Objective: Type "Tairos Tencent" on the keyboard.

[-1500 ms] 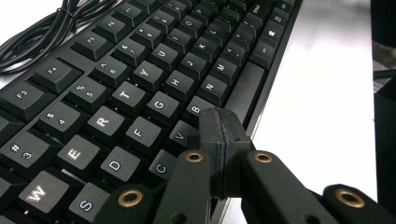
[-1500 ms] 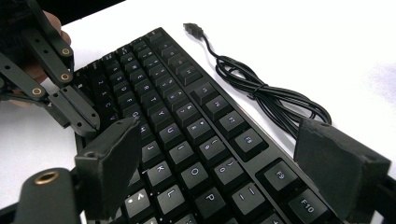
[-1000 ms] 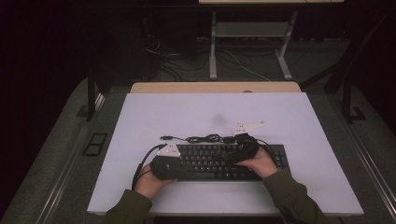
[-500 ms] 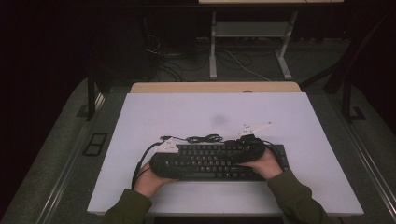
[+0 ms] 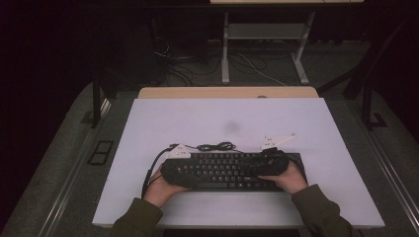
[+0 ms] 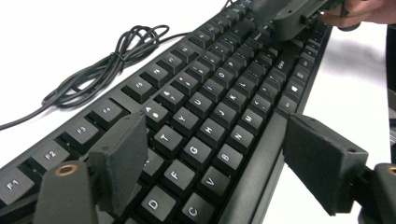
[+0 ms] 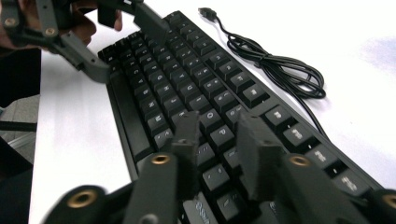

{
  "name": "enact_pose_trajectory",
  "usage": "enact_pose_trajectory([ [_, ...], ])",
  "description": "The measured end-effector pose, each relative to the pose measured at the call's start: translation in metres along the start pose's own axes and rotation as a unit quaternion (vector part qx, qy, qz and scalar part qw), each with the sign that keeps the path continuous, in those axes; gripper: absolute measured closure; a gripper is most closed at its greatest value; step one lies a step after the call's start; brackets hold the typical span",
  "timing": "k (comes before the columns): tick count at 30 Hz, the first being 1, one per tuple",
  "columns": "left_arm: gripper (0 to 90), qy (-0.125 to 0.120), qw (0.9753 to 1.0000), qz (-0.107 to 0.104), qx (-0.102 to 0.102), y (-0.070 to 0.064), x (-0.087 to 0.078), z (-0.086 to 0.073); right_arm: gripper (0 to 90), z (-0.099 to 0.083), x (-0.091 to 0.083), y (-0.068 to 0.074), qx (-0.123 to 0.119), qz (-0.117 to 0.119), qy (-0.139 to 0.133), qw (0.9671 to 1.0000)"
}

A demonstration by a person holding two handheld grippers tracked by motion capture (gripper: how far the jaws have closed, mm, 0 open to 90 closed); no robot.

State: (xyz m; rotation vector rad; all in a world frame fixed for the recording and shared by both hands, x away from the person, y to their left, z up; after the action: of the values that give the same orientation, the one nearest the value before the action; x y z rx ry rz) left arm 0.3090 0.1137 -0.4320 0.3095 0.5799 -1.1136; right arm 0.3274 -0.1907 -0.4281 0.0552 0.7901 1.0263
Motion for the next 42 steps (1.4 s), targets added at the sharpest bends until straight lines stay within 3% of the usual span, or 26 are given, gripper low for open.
enact_pose_trajectory([
  [5, 18.9, -0.005, 1.0000, 0.007, -0.005, 0.003, 0.003, 0.004, 81.9, -0.006, -0.008, -0.001, -0.006, 0.003, 0.007, 1.0000],
  [12, 18.9, -0.008, 0.9999, 0.014, -0.001, 0.007, 0.005, 0.011, 89.2, -0.017, -0.016, -0.002, -0.010, 0.002, 0.023, 0.9997],
  [22, 18.9, -0.003, 0.9998, 0.017, 0.010, 0.011, 0.015, 0.019, 89.4, -0.027, -0.016, -0.002, -0.023, -0.007, 0.045, 0.9987],
  [34, 20.1, 0.002, 0.9996, 0.026, 0.013, 0.010, 0.022, 0.016, 89.4, -0.032, -0.008, 0.000, -0.037, -0.016, 0.066, 0.9970],
  [38, 24.4, 0.000, 0.9995, 0.029, 0.014, 0.011, 0.022, 0.015, 89.4, -0.032, -0.008, 0.001, -0.039, -0.016, 0.065, 0.9970],
  [42, 35.9, -0.001, 0.9991, 0.037, 0.022, 0.012, 0.020, 0.015, 89.4, -0.032, -0.008, 0.001, -0.040, -0.016, 0.065, 0.9970],
])
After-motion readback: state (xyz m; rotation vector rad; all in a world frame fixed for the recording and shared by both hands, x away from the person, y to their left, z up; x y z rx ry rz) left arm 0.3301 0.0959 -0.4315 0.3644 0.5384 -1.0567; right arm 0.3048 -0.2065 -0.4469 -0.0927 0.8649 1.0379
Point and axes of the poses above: each handheld gripper's, and its own axes: x roughly forward along the jaws, z roughly out of its top, y roughly to its left, the point moved 1 cm from there along x, roughly forward along the jaws, and after that the axes turned 11 degrees about x, right-handed, at the moved point
